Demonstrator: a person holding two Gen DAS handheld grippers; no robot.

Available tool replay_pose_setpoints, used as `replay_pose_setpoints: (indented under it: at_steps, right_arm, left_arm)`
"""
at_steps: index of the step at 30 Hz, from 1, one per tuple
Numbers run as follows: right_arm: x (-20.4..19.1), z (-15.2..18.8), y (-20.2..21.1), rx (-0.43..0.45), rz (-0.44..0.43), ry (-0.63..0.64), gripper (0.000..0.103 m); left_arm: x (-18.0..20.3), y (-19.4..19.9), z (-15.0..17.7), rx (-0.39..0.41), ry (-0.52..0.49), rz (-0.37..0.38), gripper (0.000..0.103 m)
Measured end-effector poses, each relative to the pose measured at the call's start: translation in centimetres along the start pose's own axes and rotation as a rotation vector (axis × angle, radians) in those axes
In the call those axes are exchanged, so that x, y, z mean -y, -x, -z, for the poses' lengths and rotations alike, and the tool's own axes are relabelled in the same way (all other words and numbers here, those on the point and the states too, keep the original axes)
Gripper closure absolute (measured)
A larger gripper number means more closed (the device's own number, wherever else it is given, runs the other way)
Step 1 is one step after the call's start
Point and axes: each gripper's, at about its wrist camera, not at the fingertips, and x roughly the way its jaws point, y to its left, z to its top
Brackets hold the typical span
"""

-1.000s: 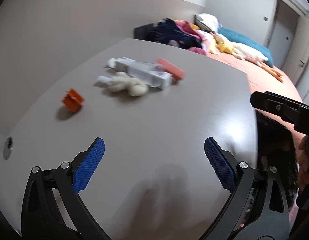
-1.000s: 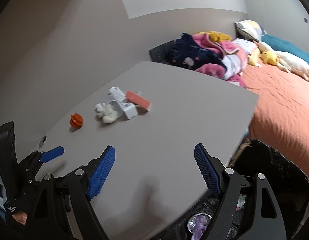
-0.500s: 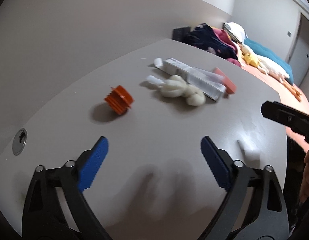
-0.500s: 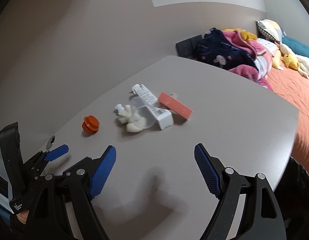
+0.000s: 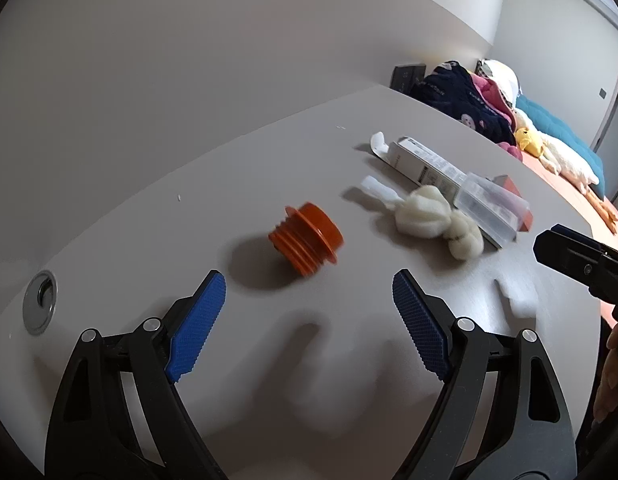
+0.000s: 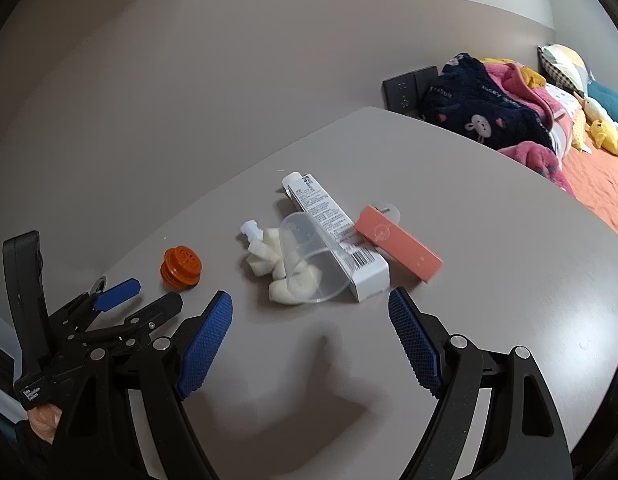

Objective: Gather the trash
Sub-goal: 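Grasp the orange cap with the left tool while the right tool grasps the clear plastic cup, then lift the orange cap with the left tool while the right tool lifts the clear cup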

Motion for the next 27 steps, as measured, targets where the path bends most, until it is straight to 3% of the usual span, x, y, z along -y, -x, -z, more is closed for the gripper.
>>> replay_pose_setpoints:
  at_steps: [4,14,18,19,20,27]
  right_arm:
    - [-0.3,-0.4,-0.8,-0.005,0.000,0.012,0.021]
    - [-0.5,-1.3,-3.0,-0.022,0.007,0.030,0.034]
    - [-0.7,-1.4,-3.2,-0.019,0.023,0.054,0.057]
    - [-0.7,-1.4,-3.2,-0.020,0.021,0.056,0.057]
    - [-0.6,-1.4,-3.2,-0.020,0.018,0.053,0.057]
    - [-0.3,-1.1,-2.6,-0.006,0.000,0.023,0.058]
  left_arm:
    - [-0.1,-0.8,-0.5,-0.002,-0.020,0.000,0.020]
    - [0.3,-2.8,-1.7,-0.021,-0.068,0.024,0.021]
    - [0.3,-3.4,-1.7,-0.043,-0.081,0.050,0.042]
    - [0.3,-3.7,-1.7,-0.053,-0.079,0.052,0.054]
    - [0.2,-3.8,-1.6,-0.059,-0.076,0.056,0.057]
    - [0.3,-3.3,-1.3,-0.050,-0.073,0.054,0.057]
